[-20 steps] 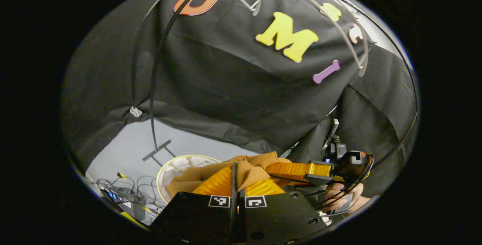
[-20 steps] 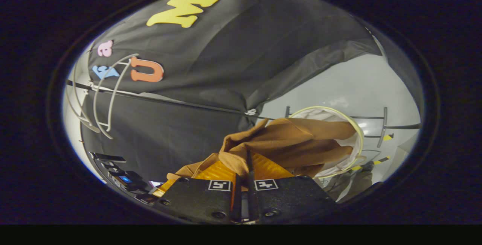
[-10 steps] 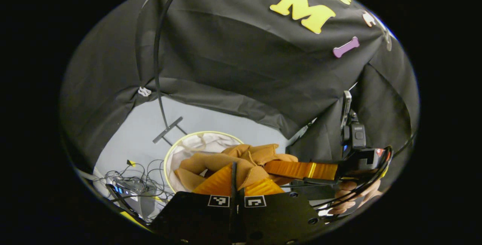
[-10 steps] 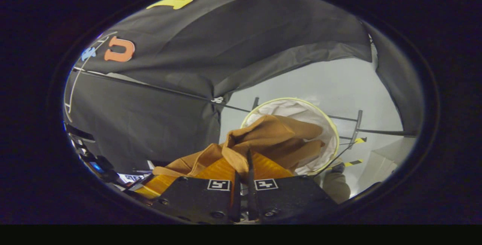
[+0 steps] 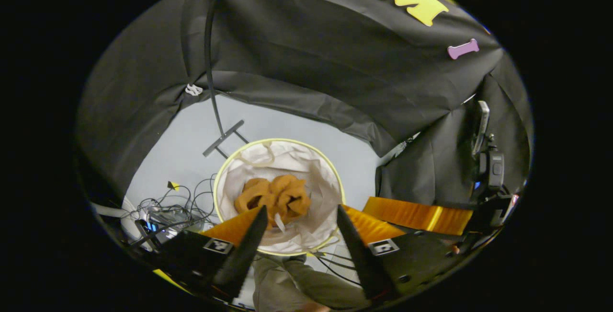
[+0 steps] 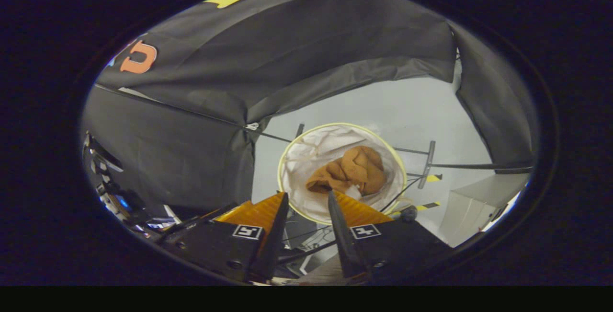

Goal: Grasp the clothes on the hanger with both hands and then place them into the laundry hamper below.

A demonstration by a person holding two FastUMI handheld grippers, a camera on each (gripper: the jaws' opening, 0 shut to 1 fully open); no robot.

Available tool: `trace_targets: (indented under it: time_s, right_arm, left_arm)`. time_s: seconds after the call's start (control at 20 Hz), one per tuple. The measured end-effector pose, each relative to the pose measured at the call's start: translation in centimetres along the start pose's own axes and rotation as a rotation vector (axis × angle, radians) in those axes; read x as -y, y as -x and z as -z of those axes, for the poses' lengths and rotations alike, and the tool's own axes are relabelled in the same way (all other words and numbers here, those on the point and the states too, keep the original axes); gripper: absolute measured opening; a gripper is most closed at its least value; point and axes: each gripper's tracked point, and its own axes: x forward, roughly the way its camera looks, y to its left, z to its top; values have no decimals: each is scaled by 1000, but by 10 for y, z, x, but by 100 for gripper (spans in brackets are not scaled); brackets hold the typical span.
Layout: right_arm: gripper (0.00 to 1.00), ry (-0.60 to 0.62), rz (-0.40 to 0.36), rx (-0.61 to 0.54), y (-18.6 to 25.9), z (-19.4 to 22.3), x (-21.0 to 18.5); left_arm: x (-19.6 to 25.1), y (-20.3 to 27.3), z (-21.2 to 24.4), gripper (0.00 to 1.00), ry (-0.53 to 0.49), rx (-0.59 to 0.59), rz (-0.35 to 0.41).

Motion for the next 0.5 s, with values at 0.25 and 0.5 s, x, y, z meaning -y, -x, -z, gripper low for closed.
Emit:
trace_targets:
  time_s: [0.25,0.5]
  right_arm:
    - [73,58,62,186,51,-11,30]
    - [73,137,118,379,113,-24,63]
  left_arm:
    - [10,11,10,97,-87,17,-5]
    - [35,47,26,98,-169,77,-24]
